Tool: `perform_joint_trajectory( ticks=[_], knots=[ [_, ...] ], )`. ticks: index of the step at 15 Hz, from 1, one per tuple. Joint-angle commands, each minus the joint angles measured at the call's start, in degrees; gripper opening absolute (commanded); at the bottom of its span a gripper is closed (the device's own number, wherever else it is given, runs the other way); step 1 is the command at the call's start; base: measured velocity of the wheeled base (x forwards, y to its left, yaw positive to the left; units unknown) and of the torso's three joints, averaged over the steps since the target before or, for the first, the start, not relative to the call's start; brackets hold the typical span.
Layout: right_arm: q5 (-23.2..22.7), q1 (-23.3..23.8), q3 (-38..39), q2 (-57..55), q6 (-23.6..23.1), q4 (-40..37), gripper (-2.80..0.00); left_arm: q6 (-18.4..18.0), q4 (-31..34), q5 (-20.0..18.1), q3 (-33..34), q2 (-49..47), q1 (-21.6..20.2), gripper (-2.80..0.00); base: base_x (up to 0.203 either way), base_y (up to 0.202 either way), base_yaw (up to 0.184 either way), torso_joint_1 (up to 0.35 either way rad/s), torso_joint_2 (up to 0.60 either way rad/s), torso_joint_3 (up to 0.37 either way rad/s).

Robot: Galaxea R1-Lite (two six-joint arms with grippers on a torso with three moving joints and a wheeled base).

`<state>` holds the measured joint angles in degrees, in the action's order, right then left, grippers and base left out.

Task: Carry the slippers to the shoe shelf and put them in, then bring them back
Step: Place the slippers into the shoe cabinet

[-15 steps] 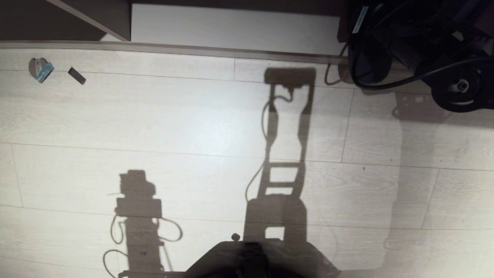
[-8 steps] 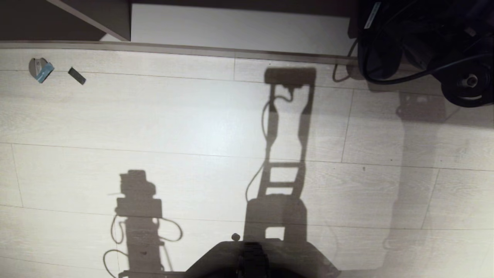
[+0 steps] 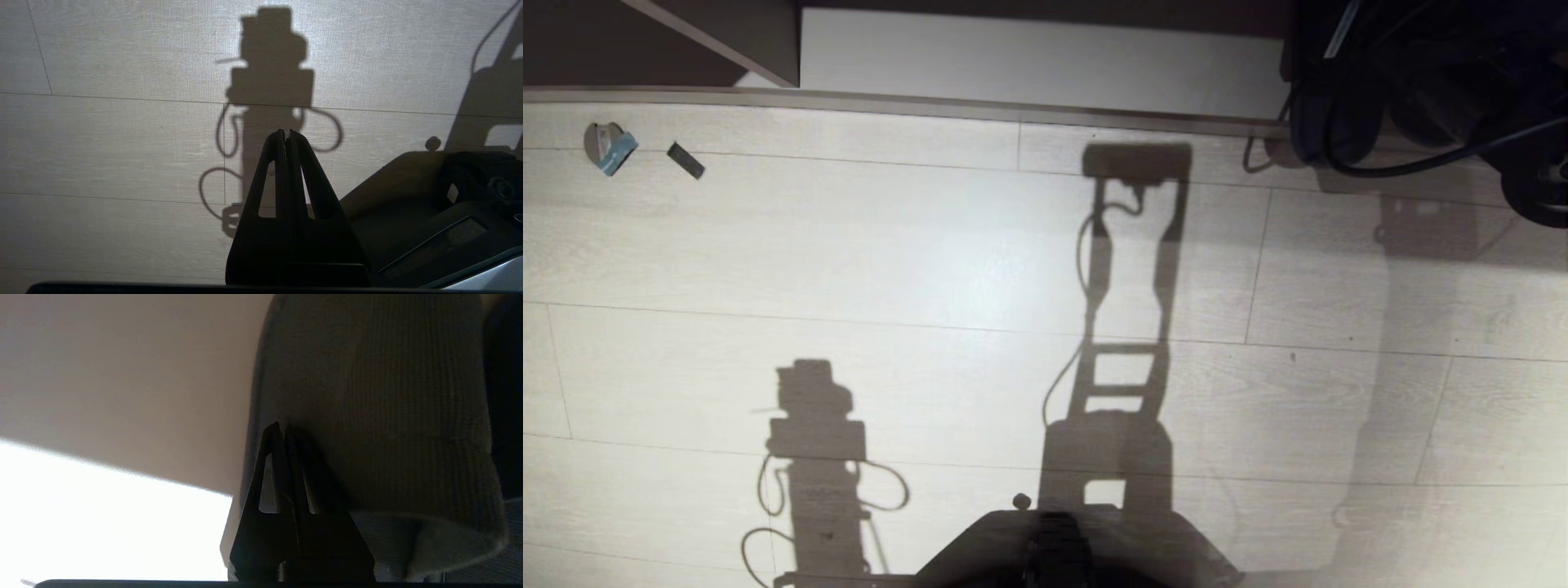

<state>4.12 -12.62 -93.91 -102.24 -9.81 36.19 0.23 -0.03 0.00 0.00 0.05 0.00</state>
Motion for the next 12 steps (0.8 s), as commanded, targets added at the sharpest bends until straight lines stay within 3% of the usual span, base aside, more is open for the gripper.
perform_joint_trajectory(
  ticks=[1,12],
  knots=[
    [-0.42,0.89,0.88,1.31,-0.08,0.23,-2.80,0.03,0.03,0.00,0.00,0.04,0.00,-2.80,0.000,0.000,0.000,0.000,0.00,0.000],
    [-4.85,5.09,-4.05,-0.88,-0.03,-1.21,-2.80,0.03,0.03,0.00,0.00,-0.05,0.00,-2.80,0.000,0.000,0.000,0.000,0.00,0.000]
  ],
)
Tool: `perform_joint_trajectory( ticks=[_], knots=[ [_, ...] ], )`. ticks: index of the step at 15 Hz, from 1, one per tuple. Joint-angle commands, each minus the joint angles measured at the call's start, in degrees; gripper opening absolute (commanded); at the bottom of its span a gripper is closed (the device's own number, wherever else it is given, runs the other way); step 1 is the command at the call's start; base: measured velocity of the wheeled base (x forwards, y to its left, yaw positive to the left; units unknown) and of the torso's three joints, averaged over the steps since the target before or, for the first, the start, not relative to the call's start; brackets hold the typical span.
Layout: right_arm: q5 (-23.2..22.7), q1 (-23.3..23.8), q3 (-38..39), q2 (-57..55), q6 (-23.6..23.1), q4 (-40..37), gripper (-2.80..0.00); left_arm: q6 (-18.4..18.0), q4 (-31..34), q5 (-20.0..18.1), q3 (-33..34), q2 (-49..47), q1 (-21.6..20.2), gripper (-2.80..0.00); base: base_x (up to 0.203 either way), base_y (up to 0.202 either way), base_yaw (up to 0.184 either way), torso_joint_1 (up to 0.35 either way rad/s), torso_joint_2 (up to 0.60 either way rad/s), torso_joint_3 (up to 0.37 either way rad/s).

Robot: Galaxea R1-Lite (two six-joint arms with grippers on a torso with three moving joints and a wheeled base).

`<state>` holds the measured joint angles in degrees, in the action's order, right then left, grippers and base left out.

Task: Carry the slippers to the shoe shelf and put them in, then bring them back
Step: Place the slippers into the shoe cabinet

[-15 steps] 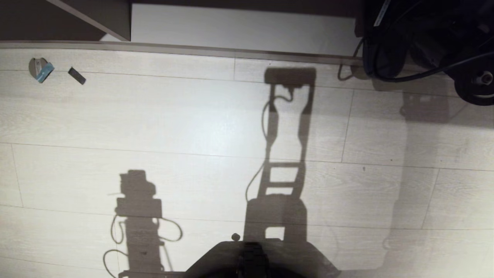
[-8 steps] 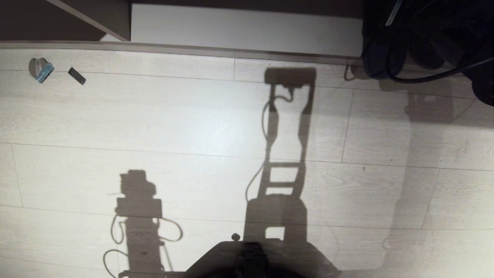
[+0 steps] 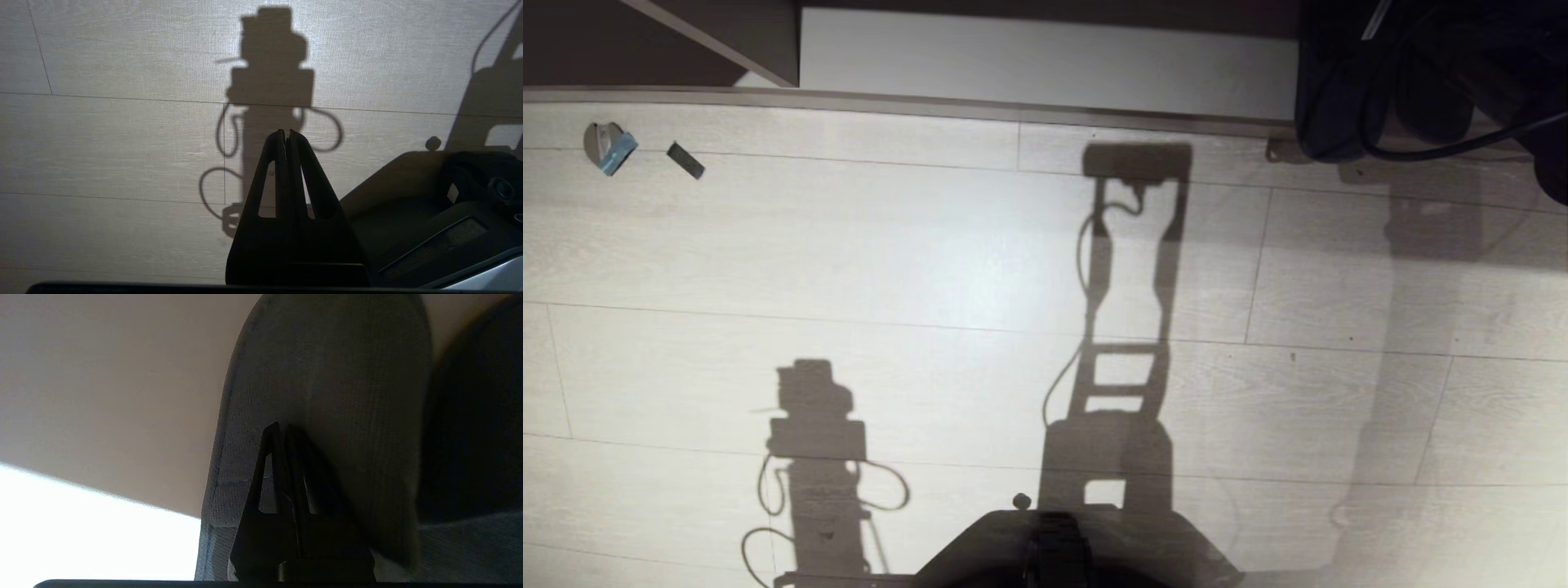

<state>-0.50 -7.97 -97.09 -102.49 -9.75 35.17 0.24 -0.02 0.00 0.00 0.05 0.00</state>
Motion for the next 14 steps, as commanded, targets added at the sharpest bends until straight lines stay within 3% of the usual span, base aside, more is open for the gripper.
perform_joint_trajectory(
  ticks=[1,8,14],
  knots=[
    [-0.61,0.50,-1.65,-0.94,-0.03,-0.65,-2.80,0.02,-0.06,0.00,0.00,0.04,0.00,-2.80,0.000,0.000,0.000,0.000,0.00,0.000],
    [-1.00,1.46,-9.49,-3.41,0.00,-3.69,-2.80,0.02,-0.04,0.00,0.00,-0.05,0.00,-2.80,0.000,0.000,0.000,0.000,0.00,0.000],
    [-1.79,-1.18,-4.07,0.88,1.73,-3.64,-2.80,0.02,0.02,0.00,0.00,0.04,0.00,-2.80,0.000,0.000,0.000,0.000,0.00,0.000]
  ],
)
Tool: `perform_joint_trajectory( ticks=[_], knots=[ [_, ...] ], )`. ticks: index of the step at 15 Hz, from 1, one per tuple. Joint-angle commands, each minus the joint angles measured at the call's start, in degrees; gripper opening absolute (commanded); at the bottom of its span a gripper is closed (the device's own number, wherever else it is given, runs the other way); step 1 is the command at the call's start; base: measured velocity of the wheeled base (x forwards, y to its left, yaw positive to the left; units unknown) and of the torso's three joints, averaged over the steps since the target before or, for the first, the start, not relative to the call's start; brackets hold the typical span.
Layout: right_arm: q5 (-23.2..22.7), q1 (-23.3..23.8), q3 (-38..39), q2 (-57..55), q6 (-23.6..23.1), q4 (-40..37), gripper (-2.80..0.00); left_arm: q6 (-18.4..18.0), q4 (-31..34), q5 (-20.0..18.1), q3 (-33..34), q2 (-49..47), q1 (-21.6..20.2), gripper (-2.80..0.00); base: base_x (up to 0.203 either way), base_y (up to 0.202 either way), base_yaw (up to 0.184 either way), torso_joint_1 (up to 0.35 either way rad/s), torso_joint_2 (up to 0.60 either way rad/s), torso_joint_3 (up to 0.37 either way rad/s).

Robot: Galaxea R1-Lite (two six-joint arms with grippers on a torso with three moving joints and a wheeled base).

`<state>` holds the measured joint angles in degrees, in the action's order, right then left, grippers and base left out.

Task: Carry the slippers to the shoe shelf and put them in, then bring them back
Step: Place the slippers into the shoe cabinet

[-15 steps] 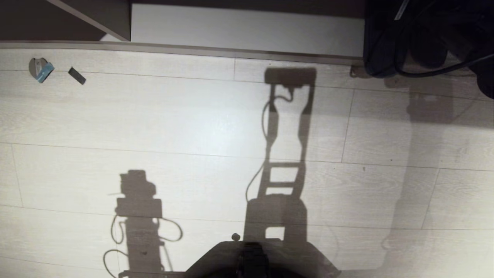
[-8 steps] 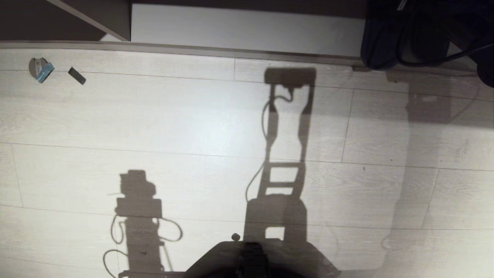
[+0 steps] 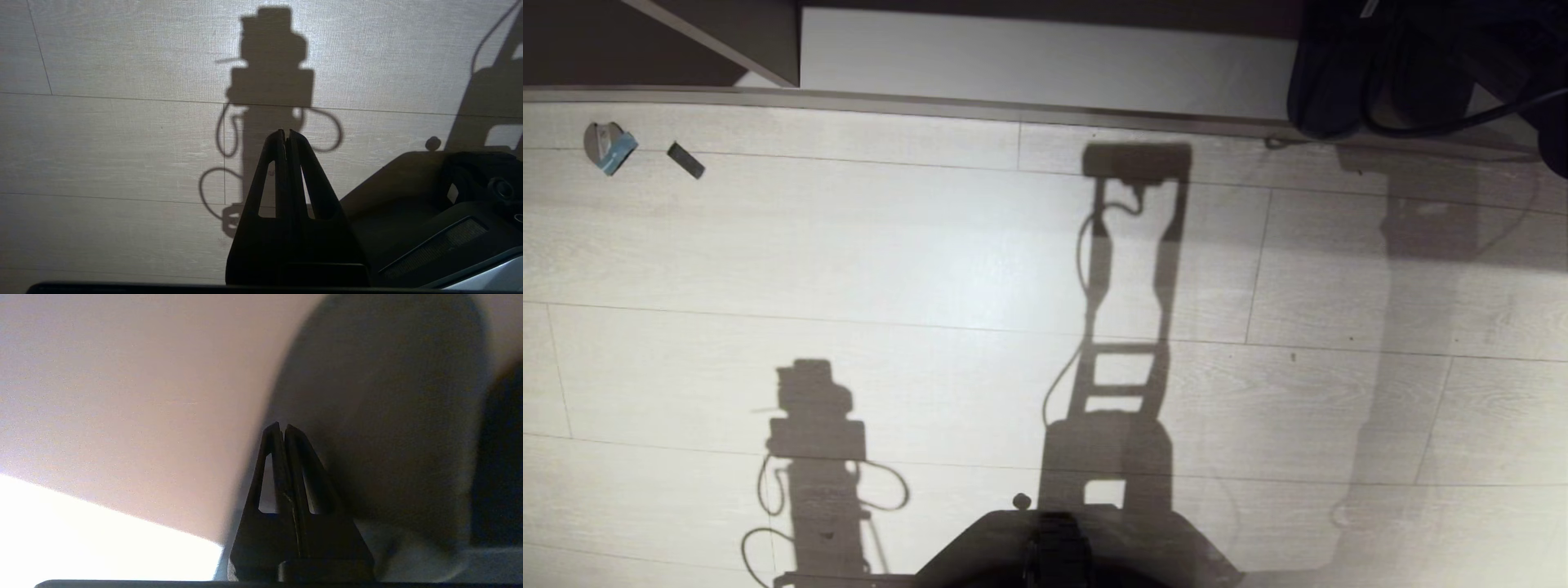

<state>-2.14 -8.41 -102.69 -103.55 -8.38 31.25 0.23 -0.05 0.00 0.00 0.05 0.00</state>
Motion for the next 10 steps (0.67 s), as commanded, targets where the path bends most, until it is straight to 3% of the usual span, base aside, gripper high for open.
perform_joint_trajectory(
  ticks=[1,7,10],
  knots=[
    [-0.53,-1.41,3.17,3.41,0.88,0.33,-2.80,0.03,0.00,0.00,0.00,0.02,0.00,-2.80,0.000,0.000,0.000,0.000,0.00,0.000],
    [-0.25,-3.54,18.20,13.49,0.10,0.77,-2.80,0.03,0.05,0.00,0.00,-0.05,0.00,-2.80,0.000,0.000,0.000,0.000,0.00,0.000],
    [7.29,-0.80,25.96,16.41,-3.50,0.80,-2.80,0.03,-0.04,0.00,0.00,0.04,0.00,-2.80,0.000,0.000,0.000,0.000,0.00,0.000]
  ],
)
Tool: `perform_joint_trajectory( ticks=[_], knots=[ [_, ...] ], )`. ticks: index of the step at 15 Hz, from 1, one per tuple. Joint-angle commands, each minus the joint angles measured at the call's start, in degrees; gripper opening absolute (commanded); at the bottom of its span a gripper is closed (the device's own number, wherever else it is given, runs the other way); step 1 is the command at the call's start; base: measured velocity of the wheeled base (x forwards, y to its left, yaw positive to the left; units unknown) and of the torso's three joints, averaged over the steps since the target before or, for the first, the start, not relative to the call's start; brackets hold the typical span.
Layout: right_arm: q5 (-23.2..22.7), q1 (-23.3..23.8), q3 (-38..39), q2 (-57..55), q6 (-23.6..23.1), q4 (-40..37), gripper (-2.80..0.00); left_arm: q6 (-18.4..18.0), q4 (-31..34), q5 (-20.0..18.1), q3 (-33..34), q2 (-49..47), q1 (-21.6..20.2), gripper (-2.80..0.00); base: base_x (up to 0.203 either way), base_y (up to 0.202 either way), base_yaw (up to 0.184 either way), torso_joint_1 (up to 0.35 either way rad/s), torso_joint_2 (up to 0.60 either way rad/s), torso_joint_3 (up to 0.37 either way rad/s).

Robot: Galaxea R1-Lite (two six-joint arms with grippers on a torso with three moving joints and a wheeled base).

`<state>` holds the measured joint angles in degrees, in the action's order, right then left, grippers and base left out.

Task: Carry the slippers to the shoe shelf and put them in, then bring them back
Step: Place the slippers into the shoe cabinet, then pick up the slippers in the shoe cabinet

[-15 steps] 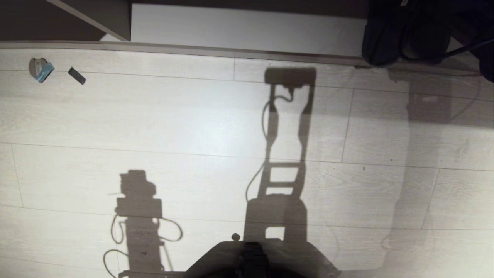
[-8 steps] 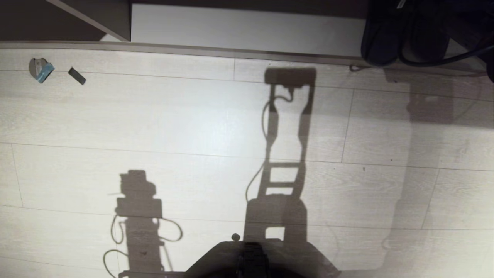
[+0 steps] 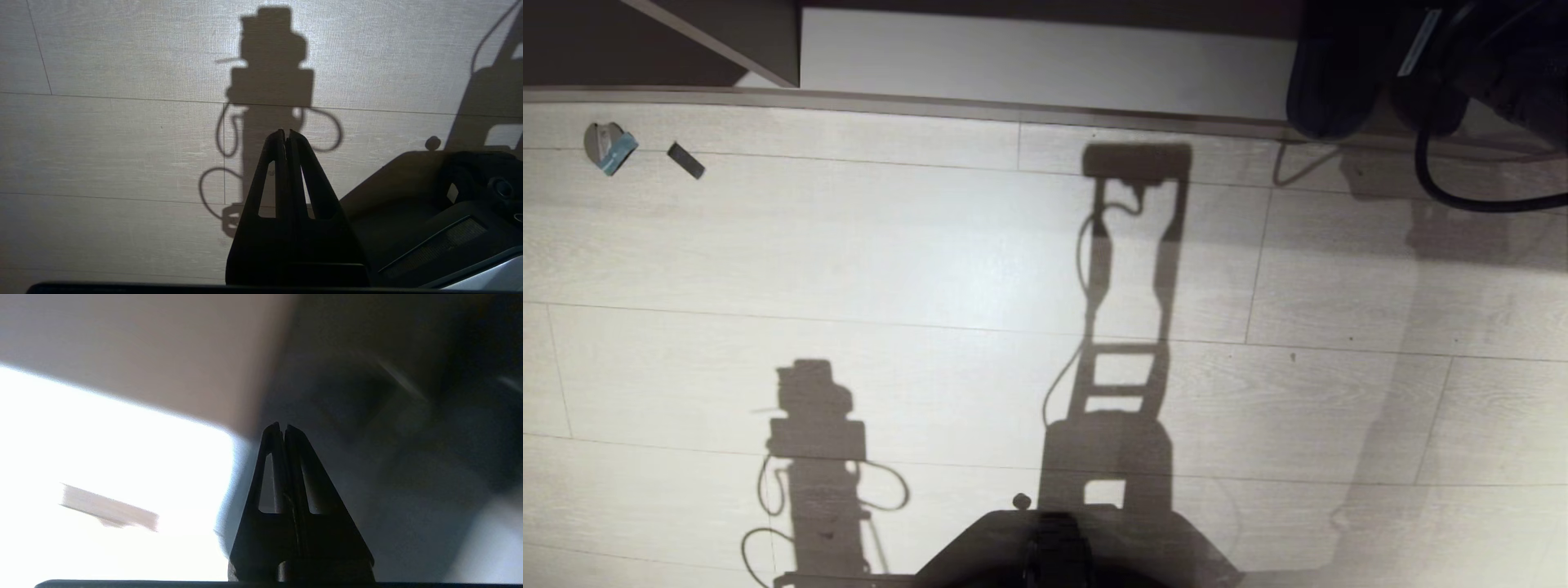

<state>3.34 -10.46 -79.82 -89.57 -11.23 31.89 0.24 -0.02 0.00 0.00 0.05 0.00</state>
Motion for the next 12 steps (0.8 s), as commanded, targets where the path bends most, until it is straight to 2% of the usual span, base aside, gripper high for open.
perform_joint_trajectory(
  ticks=[1,5,10,12],
  knots=[
    [2.57,2.65,4.41,2.73,-1.02,0.18,-2.80,0.02,-0.02,0.00,0.00,0.02,0.00,-2.80,0.000,0.000,0.000,0.000,0.00,0.000],
    [2.75,7.30,4.45,1.33,-0.84,0.26,-2.80,0.02,-0.02,0.00,0.00,-0.04,0.00,-2.80,0.000,0.000,0.000,0.000,0.00,0.000],
    [2.35,9.95,5.45,-2.79,0.18,5.22,-2.80,0.02,-0.05,0.00,0.00,0.01,0.00,-2.80,0.000,0.000,0.000,0.000,0.00,0.000],
    [0.01,10.02,5.45,-4.15,2.06,7.16,-2.80,0.02,0.02,0.00,0.00,0.04,0.00,-2.80,0.000,0.000,0.000,0.000,0.00,0.000]
  ],
)
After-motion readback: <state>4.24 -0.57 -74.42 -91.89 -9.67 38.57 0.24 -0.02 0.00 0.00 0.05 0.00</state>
